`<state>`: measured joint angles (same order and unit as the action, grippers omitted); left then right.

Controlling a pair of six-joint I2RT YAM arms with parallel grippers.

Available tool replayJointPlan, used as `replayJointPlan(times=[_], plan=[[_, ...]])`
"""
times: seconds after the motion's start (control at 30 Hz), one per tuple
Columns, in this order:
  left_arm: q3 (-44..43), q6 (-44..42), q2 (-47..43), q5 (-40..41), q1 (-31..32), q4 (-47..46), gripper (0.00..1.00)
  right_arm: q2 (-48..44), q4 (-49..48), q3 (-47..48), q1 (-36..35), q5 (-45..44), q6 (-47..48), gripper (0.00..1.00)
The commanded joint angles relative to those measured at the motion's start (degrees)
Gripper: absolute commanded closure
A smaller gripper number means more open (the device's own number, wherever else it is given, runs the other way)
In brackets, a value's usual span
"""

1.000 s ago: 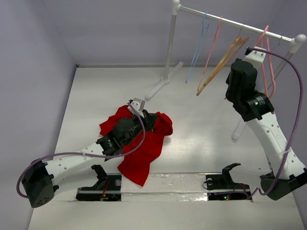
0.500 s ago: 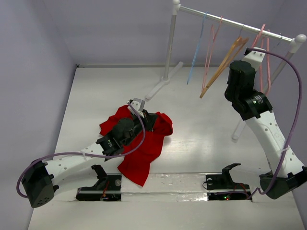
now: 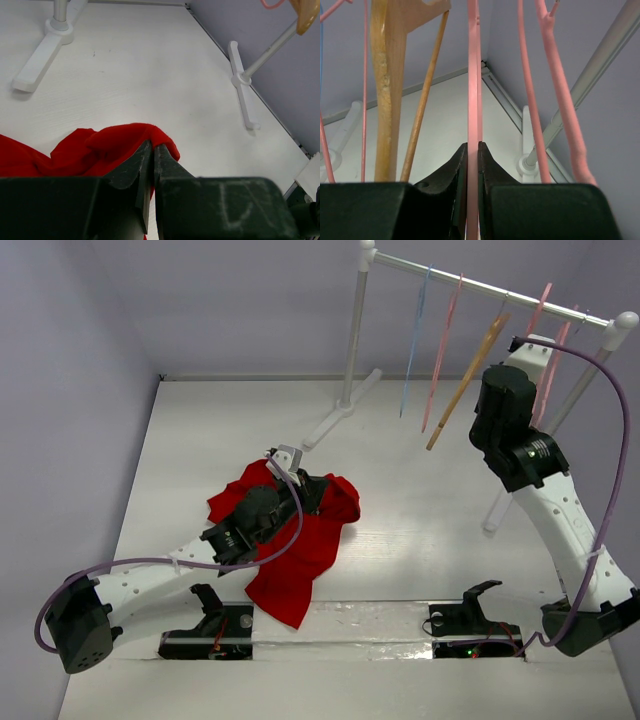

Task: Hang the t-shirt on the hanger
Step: Pick up the hanger from the clothesline.

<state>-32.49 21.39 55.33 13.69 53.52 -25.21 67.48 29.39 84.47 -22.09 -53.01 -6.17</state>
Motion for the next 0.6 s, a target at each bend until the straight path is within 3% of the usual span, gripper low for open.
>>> replayJointPlan(times=[0.0,0.57], plan=[[0.2,0.3,-0.8,-0.3,-0.3,-4.3,1.00,-3.1,-4.3,0.5,0.3,-0.2,0.4,1.00],[0.2,1.1,-0.7,-0.8,-0.3,-4.8,1.00,-9.6,5.1,-3.2,-1.4,7.9,-8.5,1.00]])
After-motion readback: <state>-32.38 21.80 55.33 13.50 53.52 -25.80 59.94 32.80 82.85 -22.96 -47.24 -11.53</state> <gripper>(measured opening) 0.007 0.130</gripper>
